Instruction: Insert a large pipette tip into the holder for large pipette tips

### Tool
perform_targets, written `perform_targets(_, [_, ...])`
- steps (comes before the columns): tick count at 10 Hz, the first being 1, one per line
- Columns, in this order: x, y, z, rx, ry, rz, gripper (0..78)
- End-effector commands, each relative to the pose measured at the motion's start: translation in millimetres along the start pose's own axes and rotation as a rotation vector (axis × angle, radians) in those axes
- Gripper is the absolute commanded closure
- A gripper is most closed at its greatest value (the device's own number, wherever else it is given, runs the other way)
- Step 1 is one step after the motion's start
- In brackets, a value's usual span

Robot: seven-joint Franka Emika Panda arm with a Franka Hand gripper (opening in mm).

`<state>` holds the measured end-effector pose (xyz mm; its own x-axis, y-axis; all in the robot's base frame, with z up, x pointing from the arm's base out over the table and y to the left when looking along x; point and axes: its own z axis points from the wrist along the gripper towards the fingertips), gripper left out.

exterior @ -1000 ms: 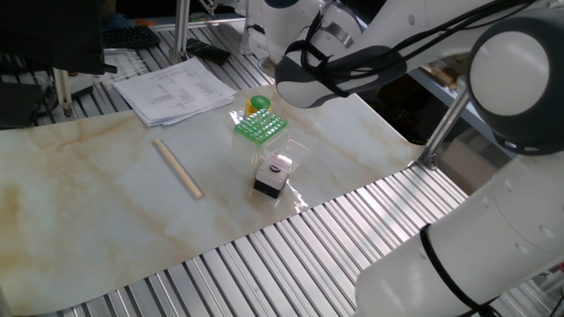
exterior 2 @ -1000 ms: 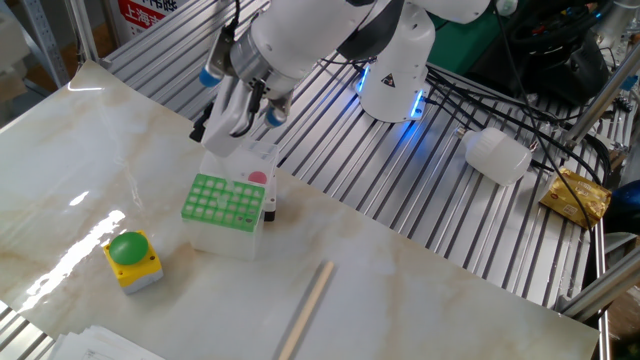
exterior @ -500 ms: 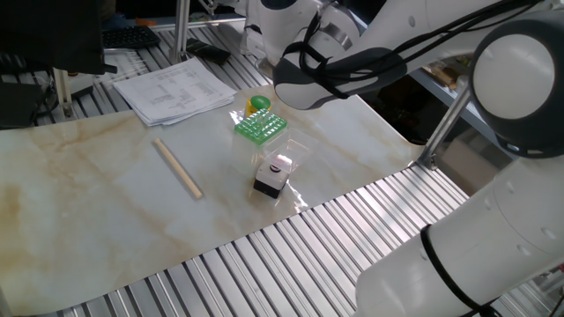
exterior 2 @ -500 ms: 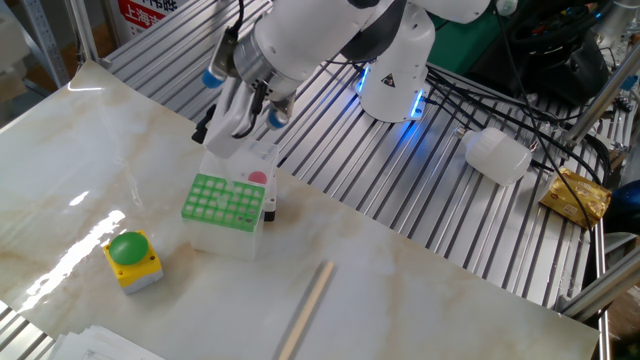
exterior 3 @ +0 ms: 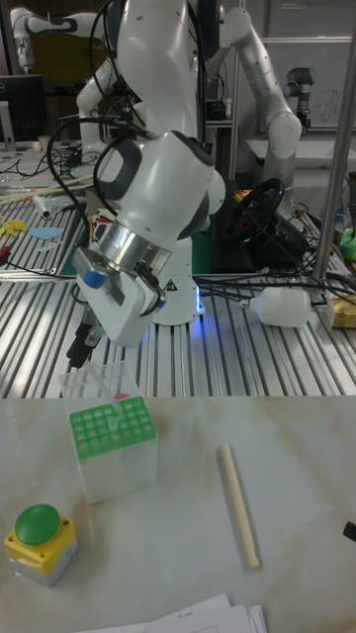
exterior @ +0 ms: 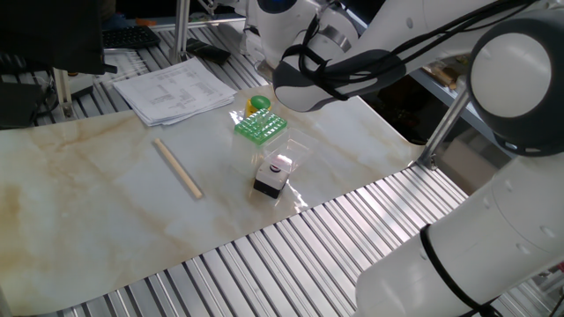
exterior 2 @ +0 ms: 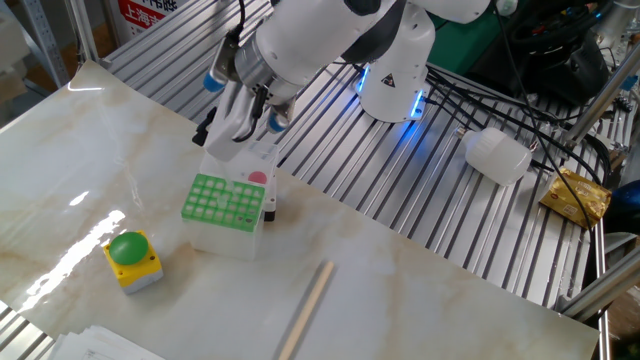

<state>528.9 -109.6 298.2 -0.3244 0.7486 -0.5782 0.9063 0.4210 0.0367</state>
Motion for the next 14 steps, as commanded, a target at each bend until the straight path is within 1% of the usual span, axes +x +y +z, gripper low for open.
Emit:
perform_targets(1, [3.1,3.3,3.1,-0.005,-0.01,0.024,76.4])
perform_targets(7, [9.2,5.3,7.9,-0.001,-0.019,0.057,76.4])
perform_targets(12, [13.5,5.7,3.6,-0.008,0.004,0.082,76.4])
perform_targets(14, [14.7,5.7,0.8,-0.009,0.007,0.097,76.4])
